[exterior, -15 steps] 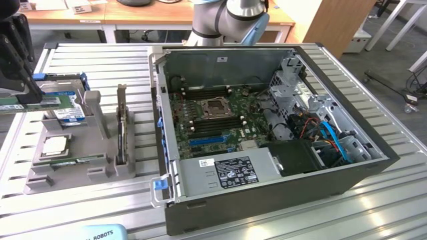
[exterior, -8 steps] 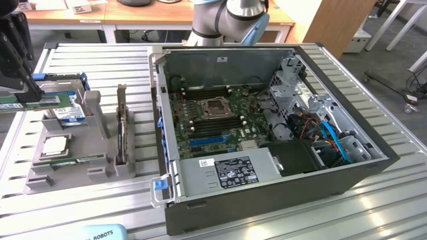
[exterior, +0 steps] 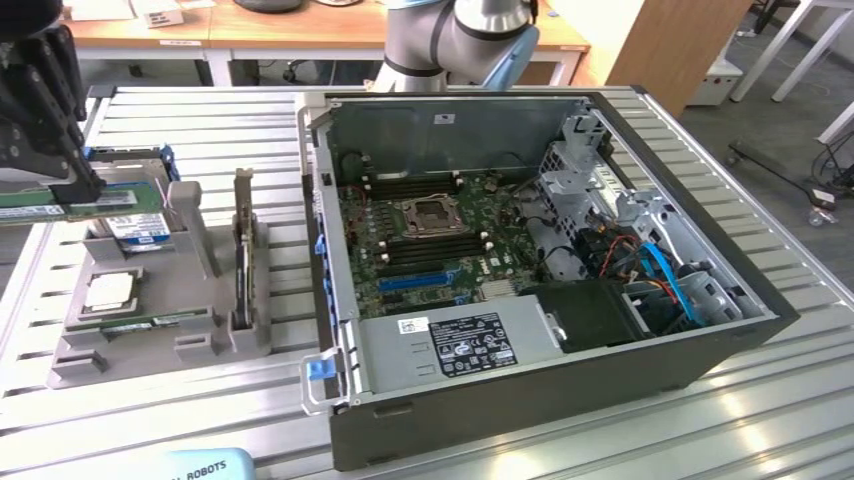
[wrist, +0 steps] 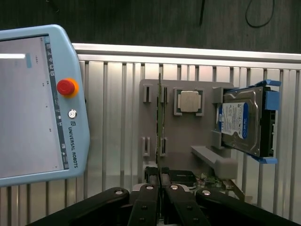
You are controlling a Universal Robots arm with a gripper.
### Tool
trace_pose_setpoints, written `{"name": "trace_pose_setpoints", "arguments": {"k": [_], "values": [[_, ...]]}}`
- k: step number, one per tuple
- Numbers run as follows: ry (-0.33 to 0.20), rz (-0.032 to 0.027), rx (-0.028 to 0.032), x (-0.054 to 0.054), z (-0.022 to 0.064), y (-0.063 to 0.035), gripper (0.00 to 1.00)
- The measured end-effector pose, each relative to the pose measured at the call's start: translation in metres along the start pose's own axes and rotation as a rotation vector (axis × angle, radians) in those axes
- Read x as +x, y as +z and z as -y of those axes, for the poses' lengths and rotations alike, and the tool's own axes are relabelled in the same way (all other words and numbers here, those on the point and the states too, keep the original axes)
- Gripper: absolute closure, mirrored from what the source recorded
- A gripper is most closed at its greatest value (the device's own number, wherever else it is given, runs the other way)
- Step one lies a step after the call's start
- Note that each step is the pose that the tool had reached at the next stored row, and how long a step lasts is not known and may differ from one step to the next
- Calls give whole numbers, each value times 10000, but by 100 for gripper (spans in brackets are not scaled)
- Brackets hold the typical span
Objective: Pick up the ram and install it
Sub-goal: 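Pick up the ram and move it above insertion slot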
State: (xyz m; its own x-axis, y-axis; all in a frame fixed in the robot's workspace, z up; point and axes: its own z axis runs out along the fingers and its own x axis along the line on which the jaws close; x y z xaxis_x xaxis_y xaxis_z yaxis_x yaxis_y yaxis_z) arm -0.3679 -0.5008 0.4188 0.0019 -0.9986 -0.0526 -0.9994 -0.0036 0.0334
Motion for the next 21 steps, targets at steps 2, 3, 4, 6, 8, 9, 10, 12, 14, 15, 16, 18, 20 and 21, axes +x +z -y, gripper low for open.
{"name": "trace_pose_setpoints", "arguments": {"k": [2,3,4,6,8,9,10,12,14,15,16,18,20,21], "values": [[0,-1,-1,0,54,-3,88],[-1,0,-1,0,80,-3,88],[0,1,-1,1,108,-4,88],[0,2,-1,0,164,-6,88],[0,6,-1,1,225,-8,88],[1,7,-2,2,257,-9,88],[0,10,-2,2,290,-10,88],[0,14,-3,3,361,-12,88],[0,17,-5,4,429,-15,88],[0,19,-5,4,462,-16,88],[0,23,-4,5,495,-17,88],[-1,28,-5,6,562,-19,88],[-2,34,-7,7,637,-22,88],[-1,38,-8,8,672,-24,88]]}}
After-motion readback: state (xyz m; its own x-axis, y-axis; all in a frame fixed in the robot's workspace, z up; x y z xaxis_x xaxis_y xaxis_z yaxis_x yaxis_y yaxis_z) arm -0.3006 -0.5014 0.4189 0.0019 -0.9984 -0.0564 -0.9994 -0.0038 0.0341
